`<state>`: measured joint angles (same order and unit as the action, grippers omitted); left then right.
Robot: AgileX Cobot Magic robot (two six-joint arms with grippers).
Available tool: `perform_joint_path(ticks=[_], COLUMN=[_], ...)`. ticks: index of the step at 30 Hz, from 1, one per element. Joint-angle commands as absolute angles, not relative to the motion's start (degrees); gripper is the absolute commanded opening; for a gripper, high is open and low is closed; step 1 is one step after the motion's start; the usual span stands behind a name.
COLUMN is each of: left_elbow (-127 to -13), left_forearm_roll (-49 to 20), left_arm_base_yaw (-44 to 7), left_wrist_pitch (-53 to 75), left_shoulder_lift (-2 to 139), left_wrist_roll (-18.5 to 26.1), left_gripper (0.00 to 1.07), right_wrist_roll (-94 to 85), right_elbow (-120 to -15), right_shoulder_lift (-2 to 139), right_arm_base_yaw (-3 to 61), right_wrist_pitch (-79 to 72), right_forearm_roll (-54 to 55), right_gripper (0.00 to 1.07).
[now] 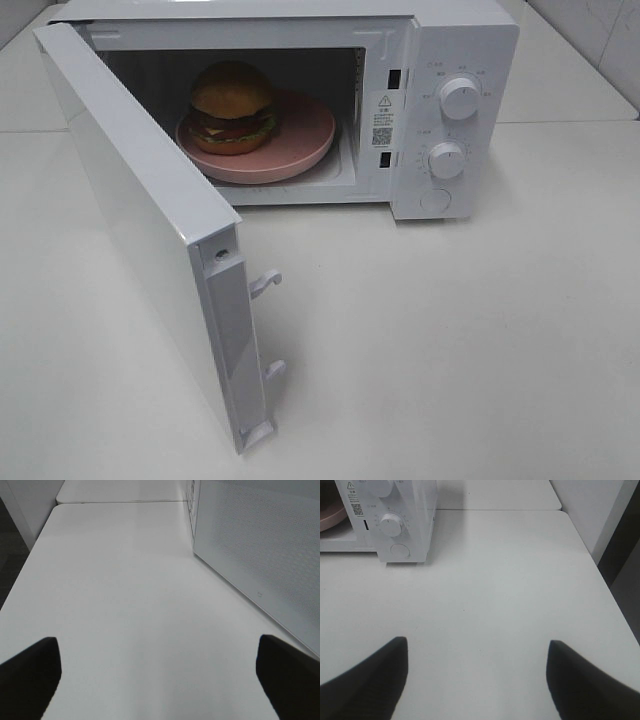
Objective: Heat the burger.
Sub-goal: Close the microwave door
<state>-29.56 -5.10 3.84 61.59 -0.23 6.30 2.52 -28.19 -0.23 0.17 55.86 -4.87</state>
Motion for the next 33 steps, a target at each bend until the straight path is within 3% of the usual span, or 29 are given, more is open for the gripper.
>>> perform_joint_path(ticks=[1, 33], left_elbow=[-29.62, -29.62], left_forearm_roll=[-5.44, -5.50], left_arm_base_yaw=[3.84, 3.84], left_wrist_pitch=[61.42, 61.42], left_shoulder_lift=[-0.74, -0.17], left_wrist_roll=[6.36, 6.07], left_gripper=[0.98, 0.98], right_wrist_roll=[2.23, 2.23], right_elbow=[-28.07, -28.07], right_shoulder_lift=[-2.23, -2.23], right_arm_base_yaw=[-0.17, -0.17], right_wrist_pitch=[55.06, 55.06], right_forearm_roll=[-4.81, -4.81], right_gripper=[0.69, 0.69])
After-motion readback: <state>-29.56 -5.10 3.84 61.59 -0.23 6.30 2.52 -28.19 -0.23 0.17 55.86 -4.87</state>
